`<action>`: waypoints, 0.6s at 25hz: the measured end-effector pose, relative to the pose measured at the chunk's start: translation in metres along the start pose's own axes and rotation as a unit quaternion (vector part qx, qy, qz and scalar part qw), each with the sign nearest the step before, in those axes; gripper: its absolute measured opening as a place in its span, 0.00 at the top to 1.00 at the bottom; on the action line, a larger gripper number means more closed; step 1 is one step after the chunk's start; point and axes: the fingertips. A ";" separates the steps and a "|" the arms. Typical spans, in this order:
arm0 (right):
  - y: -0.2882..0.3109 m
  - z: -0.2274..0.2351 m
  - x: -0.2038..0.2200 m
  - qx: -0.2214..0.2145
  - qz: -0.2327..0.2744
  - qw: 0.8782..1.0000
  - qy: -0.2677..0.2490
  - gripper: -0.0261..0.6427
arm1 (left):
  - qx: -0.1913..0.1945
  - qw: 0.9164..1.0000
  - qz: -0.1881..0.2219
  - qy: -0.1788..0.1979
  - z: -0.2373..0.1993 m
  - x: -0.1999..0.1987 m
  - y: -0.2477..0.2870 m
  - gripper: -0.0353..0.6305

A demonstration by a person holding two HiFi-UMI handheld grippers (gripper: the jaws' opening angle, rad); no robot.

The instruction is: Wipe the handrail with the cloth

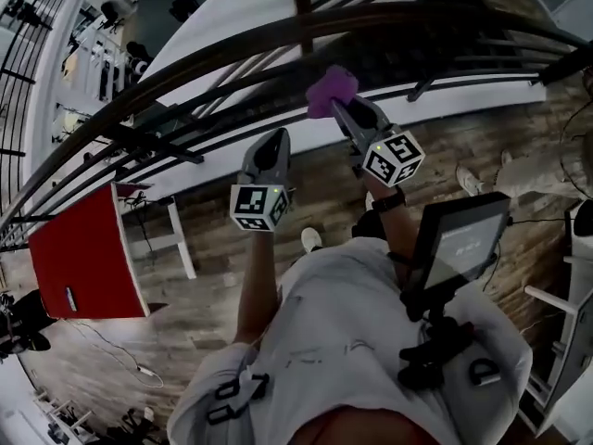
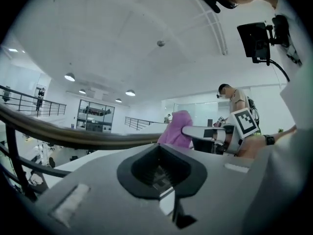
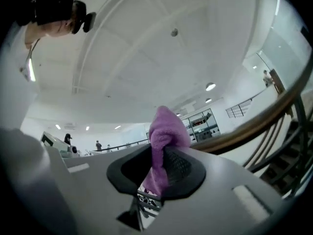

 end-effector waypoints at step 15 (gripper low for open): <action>0.027 -0.038 -0.021 -0.030 -0.025 0.996 -0.083 0.87 | -0.054 0.992 0.098 0.054 0.008 -0.068 0.000 0.95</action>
Point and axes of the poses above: the fingertips, and each gripper's own axes: y forward along the fingers, z to its right, x out of its underside, and after that the axes turned 5 degrees about -z, right-handed
